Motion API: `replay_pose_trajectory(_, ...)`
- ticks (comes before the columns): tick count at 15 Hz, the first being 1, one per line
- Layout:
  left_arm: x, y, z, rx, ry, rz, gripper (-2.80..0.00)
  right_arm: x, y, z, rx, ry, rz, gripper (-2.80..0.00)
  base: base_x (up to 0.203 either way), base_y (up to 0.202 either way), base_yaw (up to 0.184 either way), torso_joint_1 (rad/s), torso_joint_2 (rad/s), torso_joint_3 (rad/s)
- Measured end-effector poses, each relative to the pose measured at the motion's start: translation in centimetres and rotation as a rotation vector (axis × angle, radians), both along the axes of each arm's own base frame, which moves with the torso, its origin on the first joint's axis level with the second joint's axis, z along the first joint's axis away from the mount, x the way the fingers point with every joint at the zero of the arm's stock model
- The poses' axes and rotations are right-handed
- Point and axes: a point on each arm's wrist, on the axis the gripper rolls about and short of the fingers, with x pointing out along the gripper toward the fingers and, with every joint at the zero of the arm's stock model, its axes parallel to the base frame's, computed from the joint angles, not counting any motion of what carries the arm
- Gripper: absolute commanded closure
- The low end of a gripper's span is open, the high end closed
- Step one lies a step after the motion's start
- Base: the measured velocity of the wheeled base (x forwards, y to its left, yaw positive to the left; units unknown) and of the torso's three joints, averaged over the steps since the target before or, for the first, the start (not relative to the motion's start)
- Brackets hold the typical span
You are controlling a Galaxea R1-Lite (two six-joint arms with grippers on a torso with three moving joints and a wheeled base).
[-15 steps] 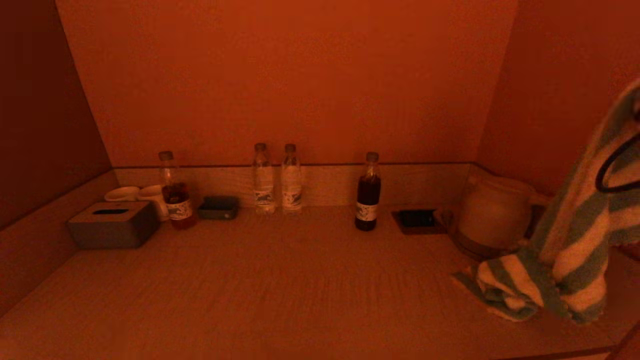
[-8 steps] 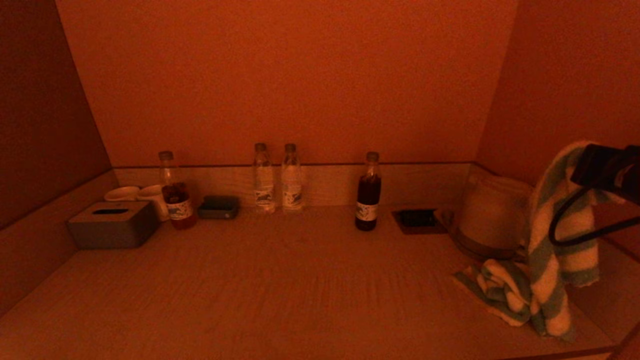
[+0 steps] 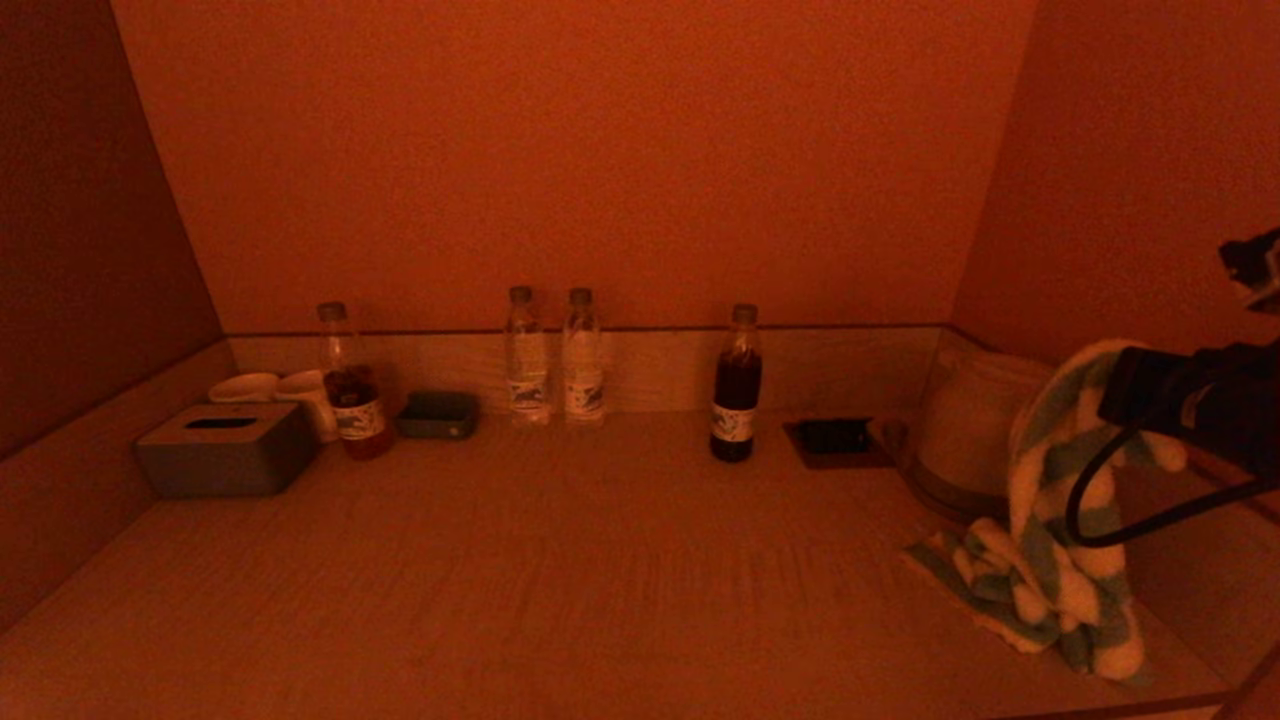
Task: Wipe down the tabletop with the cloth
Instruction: Place the tablecloth
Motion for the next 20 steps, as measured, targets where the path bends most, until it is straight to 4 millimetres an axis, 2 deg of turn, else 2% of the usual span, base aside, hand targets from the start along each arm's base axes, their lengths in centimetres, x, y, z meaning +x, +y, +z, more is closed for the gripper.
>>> replay_pose_trajectory(12,0.0,0.0,0.0,0.000,0.000,0.000,0.00,2.7,-0.8,-5.0,-0.007,0.211,-0.127,0.00,0.000,0.000,0.000,0.000,0.00,0.000)
replay_pose_trajectory(20,0.0,0.0,0.0,0.000,0.000,-0.001,0.00,2.4,-0.9,-7.2,-0.012,0.350,-0.192,0.00,0.000,0.000,0.000,0.000,0.00,0.000)
